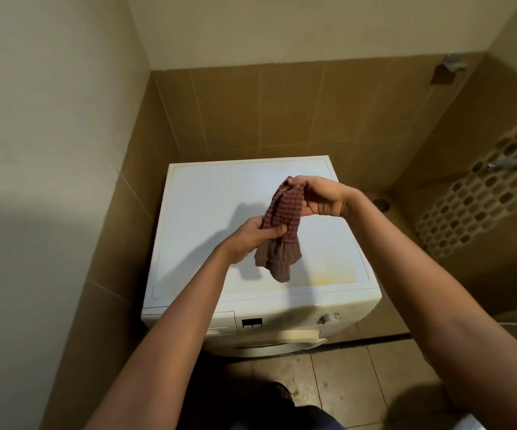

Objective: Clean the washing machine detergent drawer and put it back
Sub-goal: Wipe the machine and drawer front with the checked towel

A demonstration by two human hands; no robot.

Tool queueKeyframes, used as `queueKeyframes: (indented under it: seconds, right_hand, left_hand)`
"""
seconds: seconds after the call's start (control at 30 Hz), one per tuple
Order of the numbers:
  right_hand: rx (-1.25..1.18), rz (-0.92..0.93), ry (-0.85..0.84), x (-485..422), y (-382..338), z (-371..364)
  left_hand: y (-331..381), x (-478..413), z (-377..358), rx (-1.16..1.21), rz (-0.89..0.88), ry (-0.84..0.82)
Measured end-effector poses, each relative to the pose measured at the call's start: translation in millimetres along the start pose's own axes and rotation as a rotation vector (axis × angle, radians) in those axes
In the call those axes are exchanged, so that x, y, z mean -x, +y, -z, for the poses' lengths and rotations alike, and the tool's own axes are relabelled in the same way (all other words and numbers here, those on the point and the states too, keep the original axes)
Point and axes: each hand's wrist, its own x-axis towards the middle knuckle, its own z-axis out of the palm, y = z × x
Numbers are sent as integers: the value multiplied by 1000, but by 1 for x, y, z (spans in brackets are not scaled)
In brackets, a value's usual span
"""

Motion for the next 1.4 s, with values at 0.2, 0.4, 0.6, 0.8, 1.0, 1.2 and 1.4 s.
queueKeyframes:
  seconds: [0.2, 0.4, 0.6, 0.8, 1.0, 1.2, 1.4]
  right_hand:
    - [-287, -127, 29, -1, 53, 6]
    - [-89, 1, 177, -2, 78, -8]
    - [-43, 170, 520, 16, 80, -13]
    - [217, 202, 468, 51, 86, -11]
    - [931, 135, 723, 99, 107, -5]
    - [295, 212, 756, 186, 150, 9]
    - [-477, 390, 733, 278, 219, 3]
  left_hand:
    - [2, 2, 0, 170, 14, 165]
    - [-5, 4, -5, 57, 29, 237]
    - [-4, 0, -17, 82, 28, 357]
    - [6, -10, -39, -446, -69, 382]
    - [3, -16, -77, -827, -239, 167]
    - [8, -20, -128, -567, -209, -158]
    - [6, -5, -240, -316, 97, -521]
